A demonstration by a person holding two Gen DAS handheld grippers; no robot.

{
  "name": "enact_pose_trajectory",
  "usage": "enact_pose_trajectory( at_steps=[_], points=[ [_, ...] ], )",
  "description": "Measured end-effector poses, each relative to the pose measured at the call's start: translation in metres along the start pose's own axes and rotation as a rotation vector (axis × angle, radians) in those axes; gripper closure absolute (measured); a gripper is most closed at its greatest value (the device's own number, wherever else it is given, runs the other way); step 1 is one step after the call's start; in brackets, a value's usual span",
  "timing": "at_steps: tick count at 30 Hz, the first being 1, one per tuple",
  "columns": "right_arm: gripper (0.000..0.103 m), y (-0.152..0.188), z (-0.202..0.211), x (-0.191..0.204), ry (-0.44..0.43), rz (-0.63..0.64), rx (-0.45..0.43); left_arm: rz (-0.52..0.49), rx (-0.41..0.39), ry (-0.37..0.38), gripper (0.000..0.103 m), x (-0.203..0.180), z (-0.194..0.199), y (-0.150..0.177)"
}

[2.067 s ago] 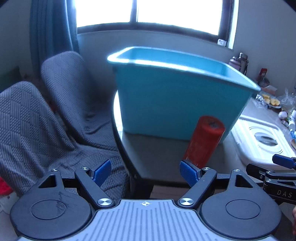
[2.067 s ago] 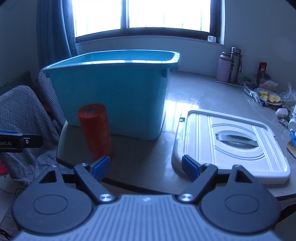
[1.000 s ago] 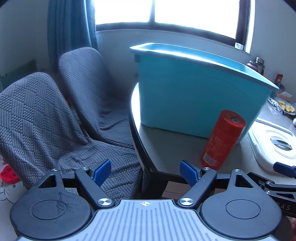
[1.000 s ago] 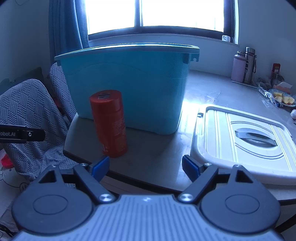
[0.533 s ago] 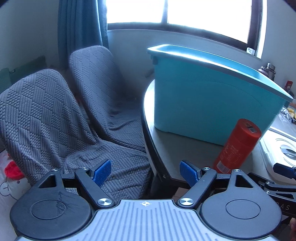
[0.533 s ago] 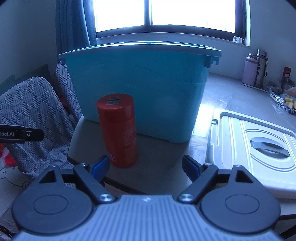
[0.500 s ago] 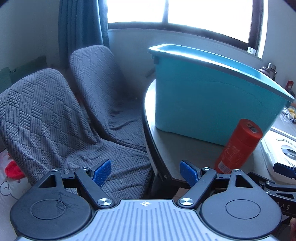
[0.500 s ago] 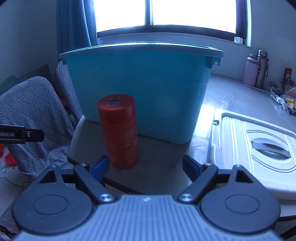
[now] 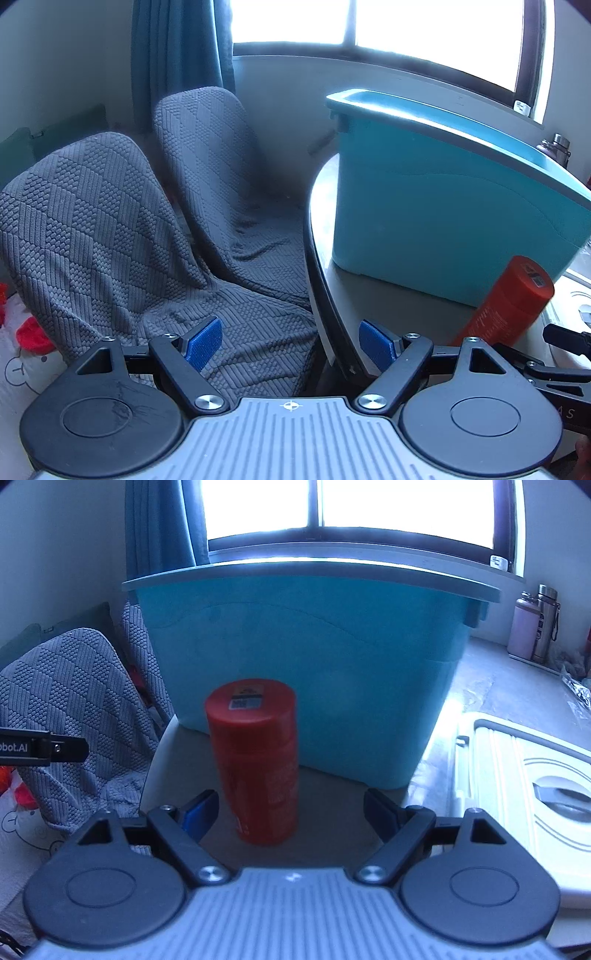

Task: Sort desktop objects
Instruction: 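Close the right gripper around the second red canister, then lift the red canister with the right gripper and carry it over the bin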

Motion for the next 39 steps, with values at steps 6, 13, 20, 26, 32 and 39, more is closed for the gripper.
enact_pose_trajectory(
  at_steps=[6, 13, 20, 26, 32, 39],
  points=[
    [0.018, -0.011, -0.01, 0.005, -0.012, 0.008, -0.004, 0.004, -0.002, -0.011, 0.02, 0.008, -0.008, -0.01],
    [0.026, -0.021, -0.021, 0.01, -0.033, 0.023, -0.017, 0.002, -0.003, -0.021, 0.02, 0.01, -0.014, -0.021],
    [0.054, -0.023, -0.022, 0.014, -0.029, 0.049, 0.01, 0.0, -0.006, -0.024, 0.02, 0.013, -0.011, -0.023],
    [0.054, -0.017, -0.013, 0.012, -0.027, 0.041, 0.019, 0.005, -0.01, -0.011, 0.02, 0.012, -0.003, -0.017],
    [0.054, -0.014, 0.003, 0.016, -0.009, 0.044, 0.012, -0.006, -0.009, 0.004, 0.02, 0.007, 0.005, -0.002],
    [0.054, -0.013, 0.025, 0.023, -0.003, 0.049, 0.004, -0.004, -0.018, 0.014, 0.02, 0.007, 0.018, 0.004]
  ],
)
Point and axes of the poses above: each gripper's, at about its wrist camera, not at the fingertips, and z roughly against the way its jaws point, x to its left, y to its underside, the point moved 6 cm from there along -z, roughly the way its jaws point, and after that the axes turned 12 degrees about x, right-handed, at the moved point
